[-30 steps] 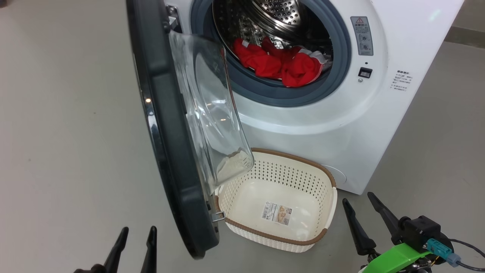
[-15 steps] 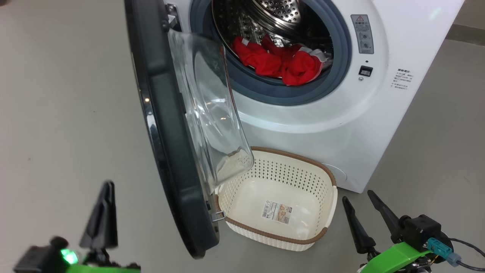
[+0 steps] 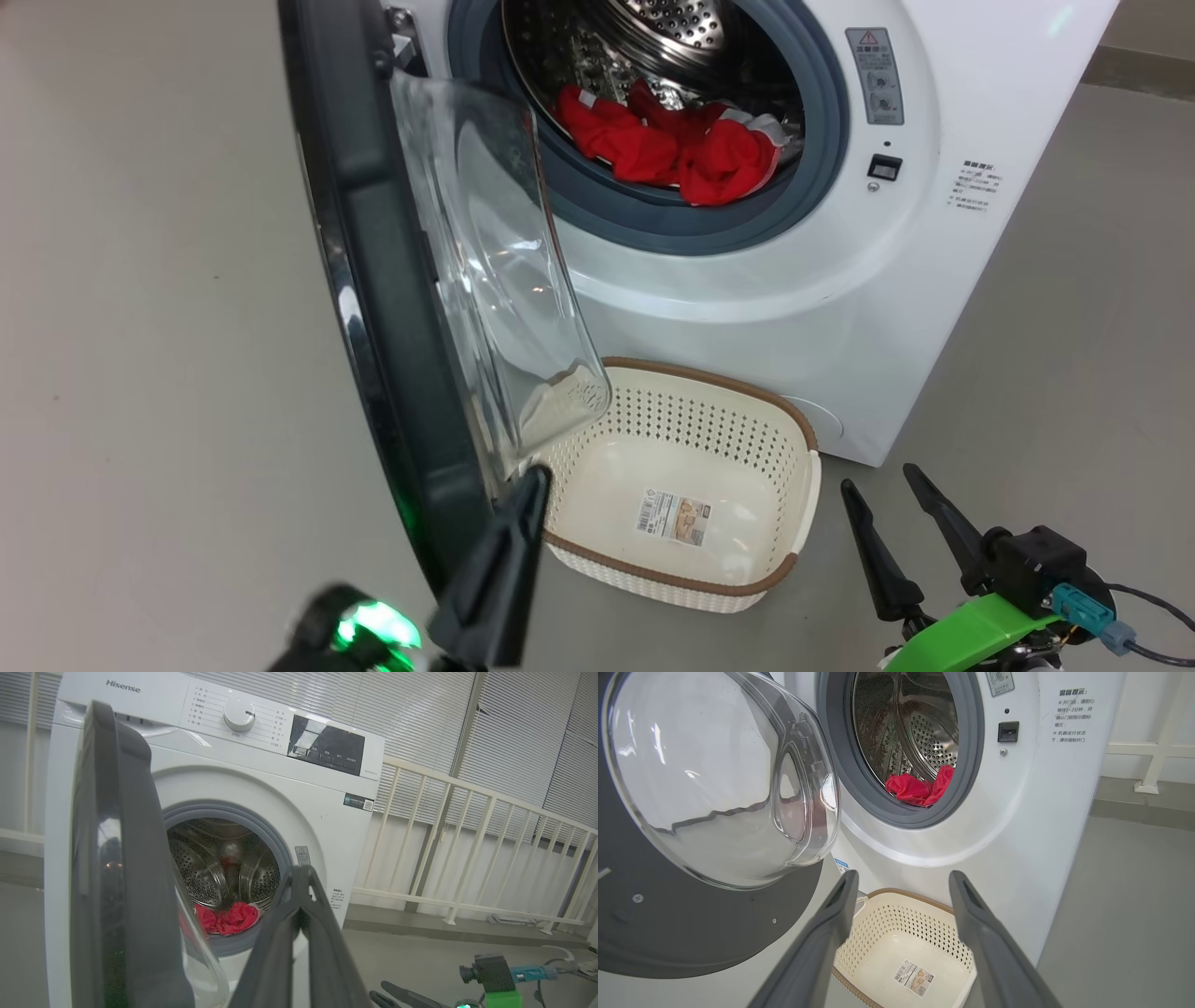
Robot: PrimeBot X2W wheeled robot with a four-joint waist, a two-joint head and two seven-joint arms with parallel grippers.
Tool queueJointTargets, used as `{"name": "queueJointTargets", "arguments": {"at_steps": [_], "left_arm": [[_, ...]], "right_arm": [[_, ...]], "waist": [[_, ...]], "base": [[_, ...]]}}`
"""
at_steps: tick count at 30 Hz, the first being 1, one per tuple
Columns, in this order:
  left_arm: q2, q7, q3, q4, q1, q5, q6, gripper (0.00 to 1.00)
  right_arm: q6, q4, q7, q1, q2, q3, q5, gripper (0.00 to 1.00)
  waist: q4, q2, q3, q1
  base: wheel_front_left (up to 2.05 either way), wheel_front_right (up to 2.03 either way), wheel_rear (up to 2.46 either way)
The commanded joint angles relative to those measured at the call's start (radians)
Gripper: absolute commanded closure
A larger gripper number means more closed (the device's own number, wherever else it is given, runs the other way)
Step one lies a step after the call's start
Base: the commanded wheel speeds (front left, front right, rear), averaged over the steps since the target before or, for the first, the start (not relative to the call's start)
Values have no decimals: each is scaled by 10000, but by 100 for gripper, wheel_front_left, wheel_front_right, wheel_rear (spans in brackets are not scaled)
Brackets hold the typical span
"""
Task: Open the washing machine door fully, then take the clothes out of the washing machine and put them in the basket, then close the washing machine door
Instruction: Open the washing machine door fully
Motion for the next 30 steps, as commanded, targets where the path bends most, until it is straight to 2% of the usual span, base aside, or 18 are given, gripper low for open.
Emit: {"name": "queueJointTargets", "arguments": {"at_steps": [1, 5, 11, 23, 30], "left_arm": [[64, -42, 157, -36, 11, -326, -53, 100], [64, -42, -267, 1335, 196, -765, -54, 100], [64, -42, 234, 2731, -1, -874, -51, 100], [64, -42, 1483, 3514, -129, -993, 137, 100], [64, -42, 2744, 3743, -66, -715, 135, 100]], "right_arm": [[65, -262, -93, -238, -30, 224, -110, 0], [65, -230, -93, -246, 4, 256, -111, 0], [65, -212, -93, -270, 31, 296, -96, 0], [65, -233, -93, -241, 50, 252, -116, 0], [65, -269, -93, -202, 101, 268, -145, 0]], "waist": [[-23, 0, 13, 0], [-78, 0, 35, 0], [-128, 0, 78, 0], [-95, 0, 57, 0], [-10, 0, 91, 0]], "base": [[0, 0, 0], [0, 0, 0], [0, 0, 0], [0, 0, 0], [0, 0, 0]]}}
